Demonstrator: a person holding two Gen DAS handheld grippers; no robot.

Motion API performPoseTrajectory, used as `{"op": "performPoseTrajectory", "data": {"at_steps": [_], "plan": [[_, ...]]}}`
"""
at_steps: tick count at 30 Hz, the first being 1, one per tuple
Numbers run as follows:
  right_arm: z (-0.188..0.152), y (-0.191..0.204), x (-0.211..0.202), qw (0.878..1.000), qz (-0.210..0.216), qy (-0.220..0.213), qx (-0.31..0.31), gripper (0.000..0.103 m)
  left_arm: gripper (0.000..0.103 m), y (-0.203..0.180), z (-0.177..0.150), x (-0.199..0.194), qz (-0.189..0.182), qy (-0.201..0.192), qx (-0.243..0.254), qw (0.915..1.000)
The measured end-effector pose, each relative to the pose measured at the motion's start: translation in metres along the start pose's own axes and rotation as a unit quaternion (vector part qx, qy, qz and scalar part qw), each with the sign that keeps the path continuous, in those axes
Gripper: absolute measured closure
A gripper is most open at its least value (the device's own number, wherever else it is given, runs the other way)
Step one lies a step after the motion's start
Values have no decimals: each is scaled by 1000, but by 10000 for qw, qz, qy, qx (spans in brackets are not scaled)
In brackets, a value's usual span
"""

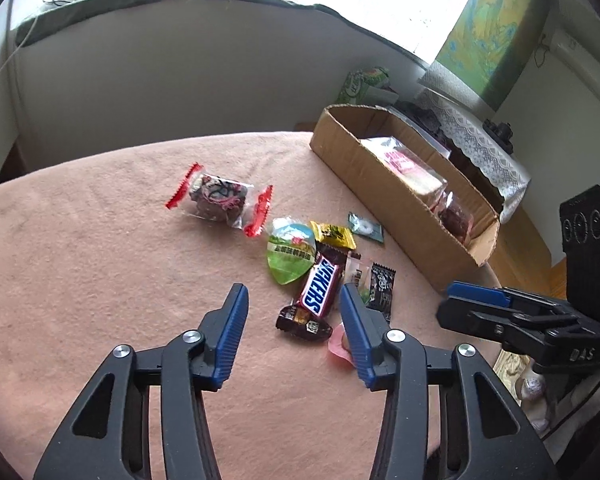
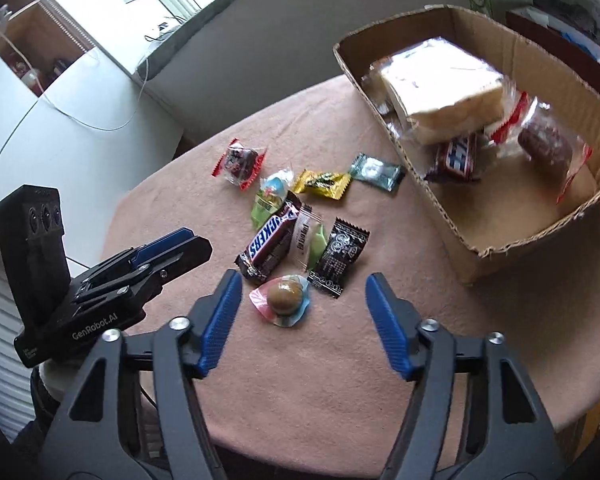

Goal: Organize snacks
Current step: 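Withdraw both tools from the box back over the remaining candies, then grasp the brown Snickers bar with the left tool while the right tool grasps the black candy packet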

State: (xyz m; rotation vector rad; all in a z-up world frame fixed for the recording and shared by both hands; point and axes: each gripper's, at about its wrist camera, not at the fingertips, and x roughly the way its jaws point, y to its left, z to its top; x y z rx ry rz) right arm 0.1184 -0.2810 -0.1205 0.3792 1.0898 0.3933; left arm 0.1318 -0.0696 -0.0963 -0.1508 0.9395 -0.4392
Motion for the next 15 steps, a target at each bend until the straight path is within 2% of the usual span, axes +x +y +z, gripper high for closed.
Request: {"op": "performPoseTrajectory", "data": {"at_steps": [7, 15], "plan": [[1, -8, 19, 9996, -200, -6, 179, 47, 66, -3, -1, 24, -240, 291, 146, 9992], [8, -7, 36, 9988, -456, 121, 101, 56, 67, -12, -1, 37, -139, 471, 453, 9978]]}}
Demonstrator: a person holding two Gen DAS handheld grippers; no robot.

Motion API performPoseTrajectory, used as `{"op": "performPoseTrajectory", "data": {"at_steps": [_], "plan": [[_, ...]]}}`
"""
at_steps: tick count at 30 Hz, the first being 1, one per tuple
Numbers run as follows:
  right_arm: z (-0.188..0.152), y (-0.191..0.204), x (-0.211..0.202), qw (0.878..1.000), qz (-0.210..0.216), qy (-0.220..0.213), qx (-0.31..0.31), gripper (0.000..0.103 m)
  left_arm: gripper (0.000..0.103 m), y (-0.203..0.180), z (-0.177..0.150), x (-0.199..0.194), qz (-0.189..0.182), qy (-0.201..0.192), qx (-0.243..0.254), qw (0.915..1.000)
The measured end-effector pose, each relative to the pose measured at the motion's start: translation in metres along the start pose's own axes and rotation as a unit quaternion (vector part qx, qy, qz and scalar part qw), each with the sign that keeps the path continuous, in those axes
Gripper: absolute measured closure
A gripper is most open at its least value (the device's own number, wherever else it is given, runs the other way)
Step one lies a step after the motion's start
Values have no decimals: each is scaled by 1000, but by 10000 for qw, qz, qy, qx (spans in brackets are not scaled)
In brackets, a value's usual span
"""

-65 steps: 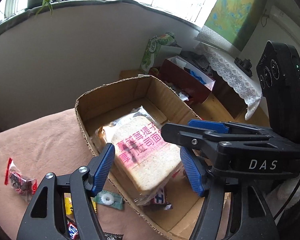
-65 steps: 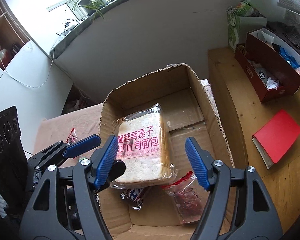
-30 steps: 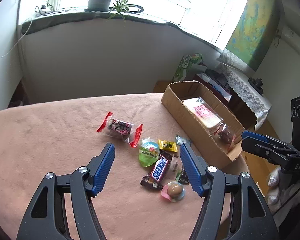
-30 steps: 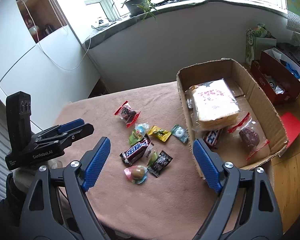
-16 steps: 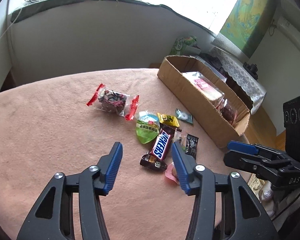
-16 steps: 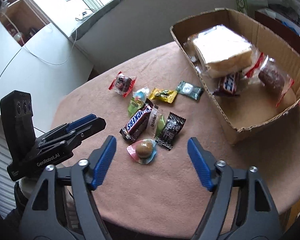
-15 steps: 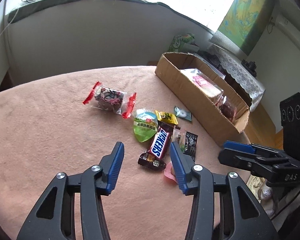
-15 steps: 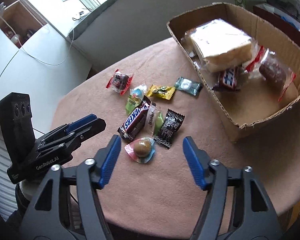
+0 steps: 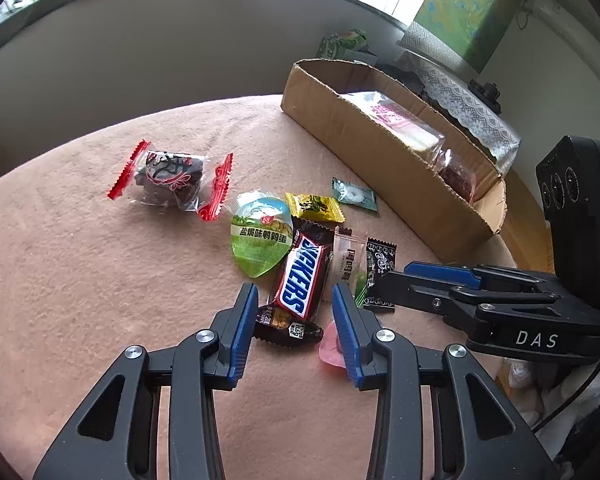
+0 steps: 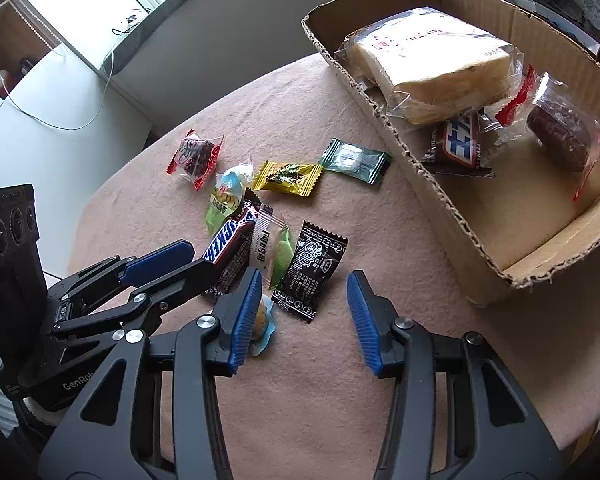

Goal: Organize snacks
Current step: 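Grasp the brown Snickers bar with the left tool while the right tool grasps the black candy packet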

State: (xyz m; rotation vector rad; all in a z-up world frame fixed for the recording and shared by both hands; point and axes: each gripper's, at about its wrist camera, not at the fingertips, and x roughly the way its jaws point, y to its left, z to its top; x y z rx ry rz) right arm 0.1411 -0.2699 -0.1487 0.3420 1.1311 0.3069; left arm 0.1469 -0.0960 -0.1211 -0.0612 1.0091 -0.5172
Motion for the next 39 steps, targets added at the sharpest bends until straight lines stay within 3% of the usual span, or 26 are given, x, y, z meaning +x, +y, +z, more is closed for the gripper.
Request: {"op": "performPoseTrajectory", "data": {"at_steps": [12, 17, 26, 39], "plan": [[8, 10, 13, 9983, -332, 145, -466, 60, 73, -3, 5, 19, 218, 153, 162, 9995], [8, 14, 16, 9955, -544, 202, -753, 72, 76, -3, 3, 17, 248, 107, 201, 9994], [9, 29, 24, 9897, -848, 233, -1132, 75, 77, 3, -3, 10, 306, 39, 119, 9995], [3, 24, 10, 9932, -517, 62, -1040, 78, 78, 11, -9, -10, 260, -178, -86, 9995]]}}
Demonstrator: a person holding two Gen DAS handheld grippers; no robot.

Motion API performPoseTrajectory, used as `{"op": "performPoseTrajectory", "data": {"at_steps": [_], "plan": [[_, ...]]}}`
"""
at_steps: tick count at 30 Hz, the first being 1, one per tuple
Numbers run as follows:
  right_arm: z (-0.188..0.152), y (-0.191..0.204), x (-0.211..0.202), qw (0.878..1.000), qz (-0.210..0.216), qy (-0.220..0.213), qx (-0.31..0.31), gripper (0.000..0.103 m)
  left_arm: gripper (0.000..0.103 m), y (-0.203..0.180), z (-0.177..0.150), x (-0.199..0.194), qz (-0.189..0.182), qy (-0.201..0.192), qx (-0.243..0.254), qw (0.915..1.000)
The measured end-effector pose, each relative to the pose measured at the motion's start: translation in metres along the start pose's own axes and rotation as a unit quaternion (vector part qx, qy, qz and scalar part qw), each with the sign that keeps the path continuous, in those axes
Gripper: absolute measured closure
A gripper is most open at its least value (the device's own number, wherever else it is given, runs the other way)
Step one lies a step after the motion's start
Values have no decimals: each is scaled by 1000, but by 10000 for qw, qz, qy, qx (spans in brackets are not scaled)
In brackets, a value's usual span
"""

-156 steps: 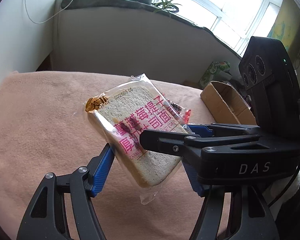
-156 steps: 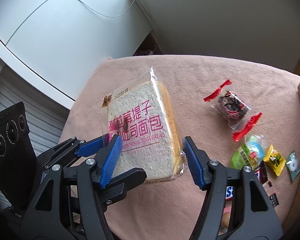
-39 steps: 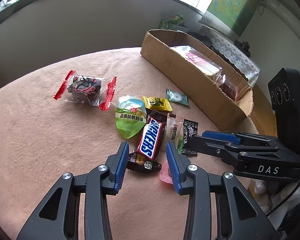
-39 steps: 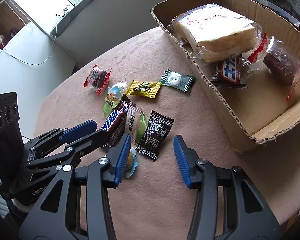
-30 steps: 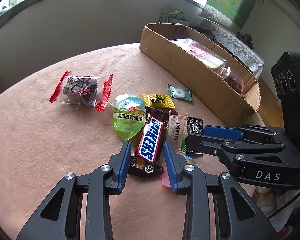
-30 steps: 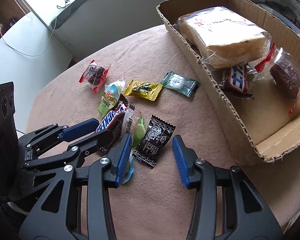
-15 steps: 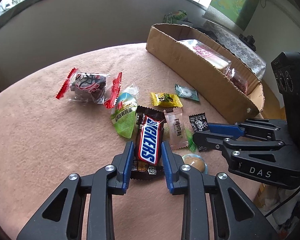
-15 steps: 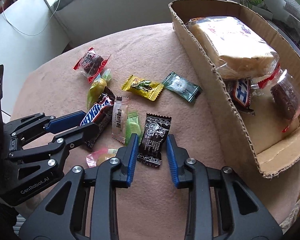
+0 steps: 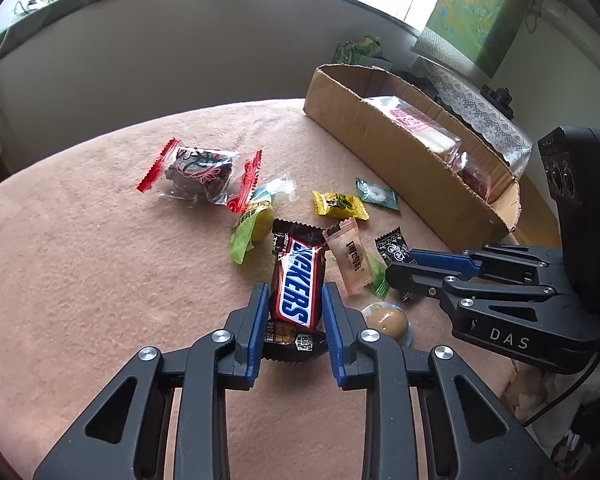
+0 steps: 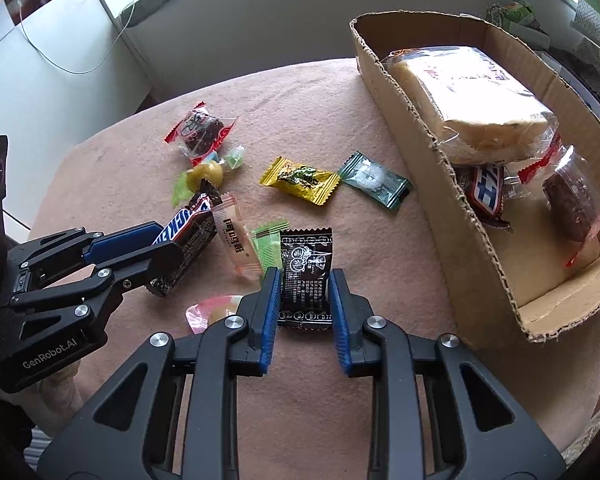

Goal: Organize snacks
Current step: 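Grasp the brown Snickers bar with the left tool while the right tool grasps the black candy packet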

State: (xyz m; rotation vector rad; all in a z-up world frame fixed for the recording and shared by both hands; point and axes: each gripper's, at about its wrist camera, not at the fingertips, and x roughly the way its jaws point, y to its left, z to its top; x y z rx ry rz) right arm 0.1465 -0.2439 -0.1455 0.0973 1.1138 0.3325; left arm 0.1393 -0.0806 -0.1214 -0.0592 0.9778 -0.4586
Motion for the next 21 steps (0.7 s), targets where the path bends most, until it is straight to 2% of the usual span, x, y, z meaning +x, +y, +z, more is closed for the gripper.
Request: {"op": "performPoseTrajectory", "data": {"at_steps": [8, 16, 21], "plan": [[-6, 1, -19, 9997, 145, -205, 23, 78, 78, 13, 0, -20, -39, -186, -279, 9994], [-2, -4, -41, 9986, 310, -424, 112, 78, 79, 10, 5, -35, -68, -388, -340, 9986], [0, -5, -54, 9979, 335, -548, 87, 78, 80, 10, 5, -38, -8, -372, -287, 9989]]}}
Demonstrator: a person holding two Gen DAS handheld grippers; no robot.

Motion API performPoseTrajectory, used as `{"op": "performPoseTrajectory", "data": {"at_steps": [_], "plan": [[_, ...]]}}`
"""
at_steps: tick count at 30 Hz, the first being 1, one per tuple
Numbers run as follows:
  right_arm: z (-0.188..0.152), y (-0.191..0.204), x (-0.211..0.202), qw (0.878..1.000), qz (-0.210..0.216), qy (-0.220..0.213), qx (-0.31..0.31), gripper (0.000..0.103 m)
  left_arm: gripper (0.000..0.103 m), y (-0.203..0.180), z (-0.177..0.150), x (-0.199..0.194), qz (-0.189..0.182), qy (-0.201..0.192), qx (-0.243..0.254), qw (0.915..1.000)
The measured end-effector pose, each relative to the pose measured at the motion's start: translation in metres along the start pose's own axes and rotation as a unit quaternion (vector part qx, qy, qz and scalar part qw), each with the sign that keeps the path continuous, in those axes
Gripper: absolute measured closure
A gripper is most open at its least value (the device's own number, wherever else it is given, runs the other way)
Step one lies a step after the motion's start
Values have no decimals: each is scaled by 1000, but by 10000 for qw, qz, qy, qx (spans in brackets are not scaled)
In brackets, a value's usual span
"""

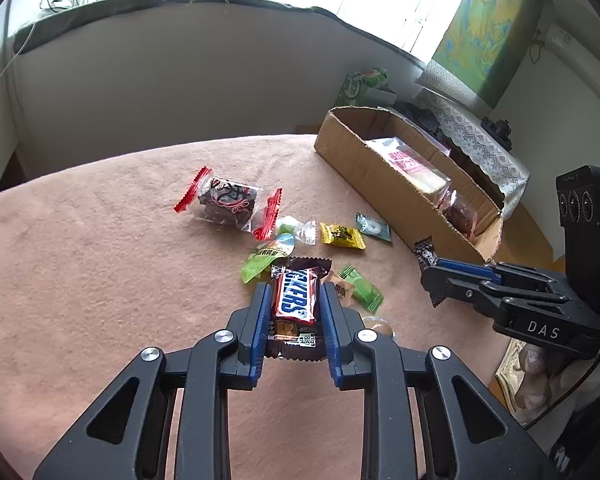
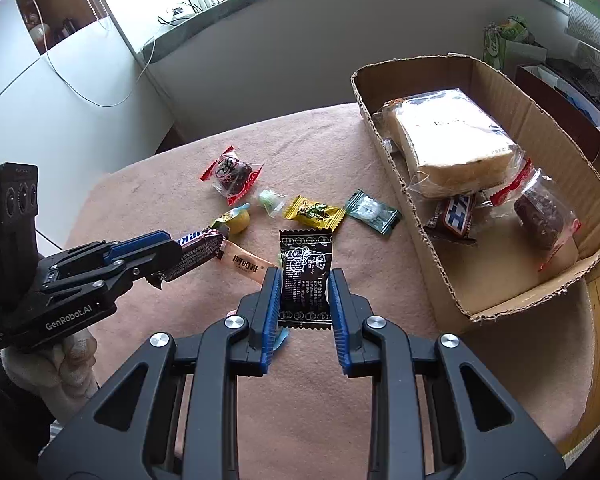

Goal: Organize snacks
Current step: 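Lift the Snickers bar and black packet and carry them toward the box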

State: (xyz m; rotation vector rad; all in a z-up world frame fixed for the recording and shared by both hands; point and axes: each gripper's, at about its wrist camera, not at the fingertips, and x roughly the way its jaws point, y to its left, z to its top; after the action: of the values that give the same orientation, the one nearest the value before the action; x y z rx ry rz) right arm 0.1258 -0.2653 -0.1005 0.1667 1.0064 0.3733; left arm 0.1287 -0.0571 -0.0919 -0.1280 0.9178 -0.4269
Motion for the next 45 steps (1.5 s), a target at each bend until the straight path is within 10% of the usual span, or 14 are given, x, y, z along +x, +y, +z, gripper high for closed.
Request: {"op": "performPoseTrajectory", "data": {"at_steps": [20, 38, 45], "plan": [[1, -2, 5, 9998, 177, 83, 67, 78, 77, -5, -7, 50, 248, 706, 505, 9959], [14, -23, -34, 9988, 199, -352, 272, 78, 77, 17, 16, -14, -297, -261, -438, 9983], [13, -38, -47, 9982, 108, -458, 374, 78, 77, 8, -4, 9, -170, 389, -200, 9989]]}}
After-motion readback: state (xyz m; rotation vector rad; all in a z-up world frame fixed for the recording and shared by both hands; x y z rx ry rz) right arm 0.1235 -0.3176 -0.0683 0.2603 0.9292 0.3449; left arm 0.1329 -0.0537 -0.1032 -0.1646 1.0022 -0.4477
